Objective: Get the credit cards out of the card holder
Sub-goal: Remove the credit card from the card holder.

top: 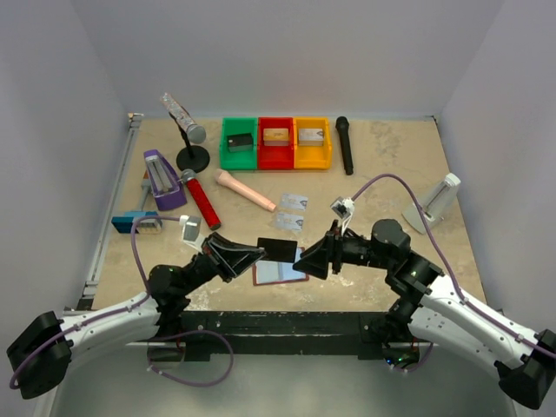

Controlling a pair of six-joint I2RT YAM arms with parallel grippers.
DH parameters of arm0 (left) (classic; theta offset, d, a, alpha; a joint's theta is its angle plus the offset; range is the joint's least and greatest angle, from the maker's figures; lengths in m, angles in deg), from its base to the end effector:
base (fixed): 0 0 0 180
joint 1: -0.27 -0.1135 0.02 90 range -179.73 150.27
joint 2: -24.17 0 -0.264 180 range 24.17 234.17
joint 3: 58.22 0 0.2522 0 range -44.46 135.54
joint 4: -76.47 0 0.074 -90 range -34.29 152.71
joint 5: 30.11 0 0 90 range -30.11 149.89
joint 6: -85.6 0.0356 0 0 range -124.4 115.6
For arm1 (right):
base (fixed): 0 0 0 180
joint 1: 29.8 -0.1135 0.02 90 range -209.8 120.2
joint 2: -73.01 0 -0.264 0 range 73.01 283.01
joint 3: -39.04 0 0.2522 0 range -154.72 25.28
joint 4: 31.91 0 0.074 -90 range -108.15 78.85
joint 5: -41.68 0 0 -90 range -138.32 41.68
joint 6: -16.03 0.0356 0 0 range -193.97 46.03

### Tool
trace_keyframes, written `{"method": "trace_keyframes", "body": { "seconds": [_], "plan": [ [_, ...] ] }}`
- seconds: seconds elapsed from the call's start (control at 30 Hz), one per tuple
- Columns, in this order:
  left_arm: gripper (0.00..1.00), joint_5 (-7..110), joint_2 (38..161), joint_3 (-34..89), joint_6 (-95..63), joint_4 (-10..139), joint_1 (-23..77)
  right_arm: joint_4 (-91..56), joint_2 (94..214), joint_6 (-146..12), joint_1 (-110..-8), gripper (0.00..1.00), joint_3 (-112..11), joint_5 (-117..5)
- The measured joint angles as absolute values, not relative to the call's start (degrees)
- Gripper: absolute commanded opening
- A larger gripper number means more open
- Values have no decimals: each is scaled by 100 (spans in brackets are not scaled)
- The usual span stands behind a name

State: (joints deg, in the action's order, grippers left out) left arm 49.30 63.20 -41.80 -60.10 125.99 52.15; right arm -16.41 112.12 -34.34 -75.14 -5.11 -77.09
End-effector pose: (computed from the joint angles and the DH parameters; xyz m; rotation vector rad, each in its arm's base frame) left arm 0.0843 -0.1181 0.2321 0.1506 1.2867 -1.7537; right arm 0.1072 0.1328 0.2831 -0.5127 1.9261 1.4644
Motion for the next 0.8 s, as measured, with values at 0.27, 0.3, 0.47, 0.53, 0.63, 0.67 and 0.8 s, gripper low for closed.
{"method": "trace_keyframes", "body": {
  "seconds": [0.27, 0.3, 0.47, 0.53, 0.63, 0.67, 0.8],
  "plan": [
    [0, 4974, 6403, -4180, -6093, 12805, 5215, -2599, 11216, -3108, -7514, 67, -485, -7993],
    [0, 4974, 6405, -4180, -6095, 12822, 5215, -2642, 11216, -3101, -7512, 65, -485, -8011],
    [0, 4972, 6438, -4180, -6113, 12851, 5215, -2721, 11317, -3073, -7512, 50, -485, -8092],
    [0, 4970, 6460, -4180, -6143, 12881, 5215, -2756, 11387, -3042, -7510, 45, -485, -8098],
    [0, 4968, 6482, -4180, -6189, 12910, 5215, -2835, 11472, -3005, -7510, 40, -485, -8107],
    [0, 4965, 6484, -4180, -6194, 12916, 5215, -2881, 11503, -2994, -7510, 39, -485, -8109],
    [0, 4950, 6541, -4180, -6235, 12951, 5215, -3034, 11555, -2935, -7508, 31, -485, -8118]
  ]
}}
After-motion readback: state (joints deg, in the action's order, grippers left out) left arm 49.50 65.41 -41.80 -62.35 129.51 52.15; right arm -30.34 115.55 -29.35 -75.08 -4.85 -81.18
